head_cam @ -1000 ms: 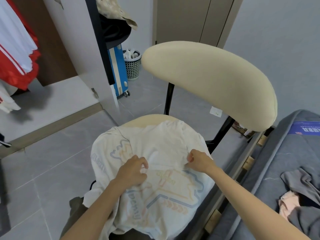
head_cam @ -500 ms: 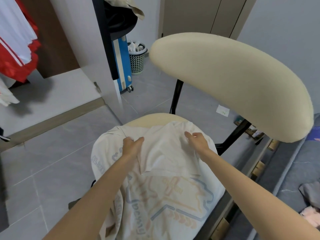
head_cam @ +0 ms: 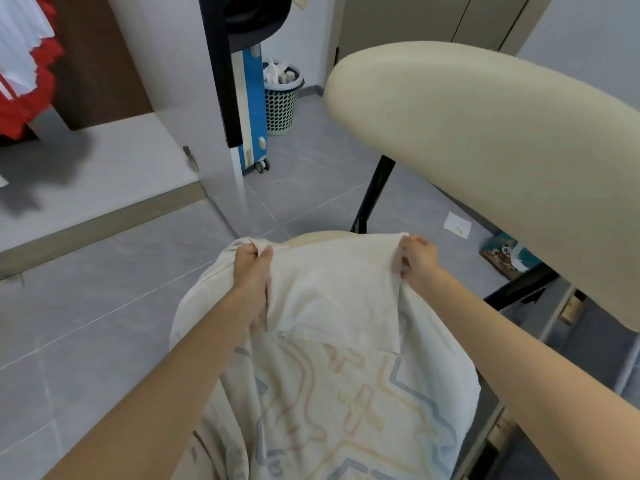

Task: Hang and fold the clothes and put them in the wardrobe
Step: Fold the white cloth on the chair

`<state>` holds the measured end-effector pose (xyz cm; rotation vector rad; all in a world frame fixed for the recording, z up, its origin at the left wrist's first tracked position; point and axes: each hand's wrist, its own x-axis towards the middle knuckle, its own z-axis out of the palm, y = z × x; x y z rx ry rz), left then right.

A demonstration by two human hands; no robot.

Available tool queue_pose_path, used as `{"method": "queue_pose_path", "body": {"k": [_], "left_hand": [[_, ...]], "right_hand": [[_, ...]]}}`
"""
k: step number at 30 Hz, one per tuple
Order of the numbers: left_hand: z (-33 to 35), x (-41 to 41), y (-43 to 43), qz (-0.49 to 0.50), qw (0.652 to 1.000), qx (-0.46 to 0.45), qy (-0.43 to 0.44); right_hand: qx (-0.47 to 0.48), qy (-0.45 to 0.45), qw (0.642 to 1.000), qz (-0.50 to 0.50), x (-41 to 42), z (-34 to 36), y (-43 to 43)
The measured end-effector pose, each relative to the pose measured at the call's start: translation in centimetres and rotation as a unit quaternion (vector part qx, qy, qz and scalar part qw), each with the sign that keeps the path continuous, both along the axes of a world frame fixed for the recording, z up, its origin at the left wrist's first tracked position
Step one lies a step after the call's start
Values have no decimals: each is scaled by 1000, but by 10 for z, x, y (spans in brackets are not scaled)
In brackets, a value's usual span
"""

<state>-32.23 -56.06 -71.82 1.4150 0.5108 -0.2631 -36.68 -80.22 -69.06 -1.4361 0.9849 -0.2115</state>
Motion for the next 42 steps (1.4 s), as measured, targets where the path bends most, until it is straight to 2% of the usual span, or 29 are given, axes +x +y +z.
{"method": "queue_pose_path", "body": {"k": [4,8,12,15,17,19,21,23,25,28,31,33,35,37,40,42], "left_hand": [[-3,3,1,7,1000,19,-23],[-2,-5,5,-26,999,-3,20],[1,-34,10,-94,983,154,-19],[0,-57,11,-143,968,205,-29],[1,-65,13,-144,973,176,-37],[2,-71,15,-135,979,140,-55],[3,-78,18,-157,973,155,-72],[5,-86,18,-210,946,233,-76],[8,-94,16,-254,902,339,-84],[18,-108,8,-274,820,478,-158],[19,-125,-4,-339,734,534,-248],[12,-139,-9,-421,684,547,-237],[5,-153,-9,-485,644,560,-191],[3,-165,-10,-494,634,567,-177],[16,-181,-14,-464,675,538,-196],[24,-193,-18,-463,695,510,-207]], "right_hand": [[-60,-8,998,-15,3,-11,3],[-68,32,996,50,-3,-22,13],[-157,142,970,117,-29,-31,28],[-218,193,943,165,-52,-35,39],[-259,165,938,160,-63,-35,42],[-304,87,940,126,-74,-34,38],[-346,58,928,123,-84,-33,32],[-375,111,902,181,-93,-35,27],[-412,172,860,247,-101,-37,25],[-469,158,830,257,-109,-31,29],[-554,120,755,330,-120,-27,37],[-529,135,738,397,-131,-28,41],[-479,164,746,433,-143,-30,38],[-417,155,788,427,-153,-26,34],[-313,86,873,364,-174,-16,35],[-322,42,894,309,-193,-11,34]]}}
